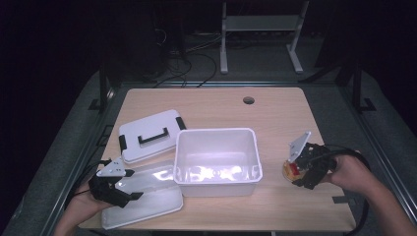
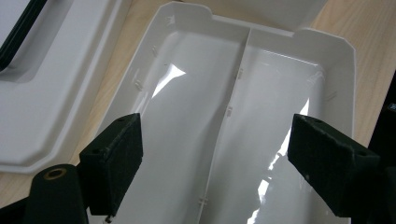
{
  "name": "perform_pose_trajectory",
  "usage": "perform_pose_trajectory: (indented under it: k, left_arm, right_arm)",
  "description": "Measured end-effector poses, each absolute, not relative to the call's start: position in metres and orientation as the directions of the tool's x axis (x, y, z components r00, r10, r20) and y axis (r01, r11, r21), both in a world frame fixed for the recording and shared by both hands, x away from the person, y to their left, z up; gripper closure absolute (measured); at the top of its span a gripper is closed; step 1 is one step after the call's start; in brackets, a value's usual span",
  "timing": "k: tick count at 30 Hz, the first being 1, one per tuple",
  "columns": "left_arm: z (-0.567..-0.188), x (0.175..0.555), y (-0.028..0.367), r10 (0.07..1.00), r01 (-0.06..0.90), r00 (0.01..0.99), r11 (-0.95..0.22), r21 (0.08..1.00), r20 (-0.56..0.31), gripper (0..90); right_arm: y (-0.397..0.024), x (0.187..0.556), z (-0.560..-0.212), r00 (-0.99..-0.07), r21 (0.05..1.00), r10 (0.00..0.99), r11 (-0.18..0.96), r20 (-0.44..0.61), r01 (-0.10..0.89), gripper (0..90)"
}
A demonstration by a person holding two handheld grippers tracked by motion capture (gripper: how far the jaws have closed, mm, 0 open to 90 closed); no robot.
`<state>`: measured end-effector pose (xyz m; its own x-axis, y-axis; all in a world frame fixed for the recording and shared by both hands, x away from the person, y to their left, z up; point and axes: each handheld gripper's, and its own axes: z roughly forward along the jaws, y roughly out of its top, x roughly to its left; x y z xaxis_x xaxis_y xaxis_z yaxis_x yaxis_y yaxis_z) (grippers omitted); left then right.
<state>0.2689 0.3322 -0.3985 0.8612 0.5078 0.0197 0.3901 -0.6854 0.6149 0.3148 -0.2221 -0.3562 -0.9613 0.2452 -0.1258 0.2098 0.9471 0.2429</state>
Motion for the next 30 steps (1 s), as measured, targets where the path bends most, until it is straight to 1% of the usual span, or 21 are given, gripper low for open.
perform_pose_trajectory:
  k: [6, 10, 15, 23, 30]
  left_arm:
    - [-0.399, 0.269, 0.332, 0.506, 0.39, 0.862, -0.685, 0.615, 0.018, 17.4]
    - [-0.399, 0.269, 0.333, 0.511, 0.392, 0.86, -0.68, 0.619, 0.016, 17.4]
    - [-0.4, 0.269, 0.335, 0.509, 0.391, 0.86, -0.681, 0.619, 0.016, 17.0]
    - [-0.401, 0.269, 0.336, 0.506, 0.391, 0.862, -0.682, 0.618, 0.014, 17.0]
    - [-0.402, 0.269, 0.337, 0.508, 0.394, 0.862, -0.679, 0.619, 0.008, 17.0]
  right_arm:
    - [-0.206, 0.32, -0.327, -0.967, 0.252, 0.203, 0.954, -0.151, 0.161, 20.2]
    - [-0.193, 0.322, -0.309, -0.971, 0.277, 0.174, 0.953, -0.166, 0.124, 20.2]
    - [-0.174, 0.323, -0.291, -0.974, 0.273, 0.13, 0.959, -0.187, 0.075, 20.1]
    - [-0.145, 0.327, -0.273, -0.977, 0.267, 0.073, 0.964, -0.2, 0.018, 20.2]
    - [-0.12, 0.333, -0.271, -0.981, 0.266, 0.039, 0.964, -0.192, -0.014, 20.2]
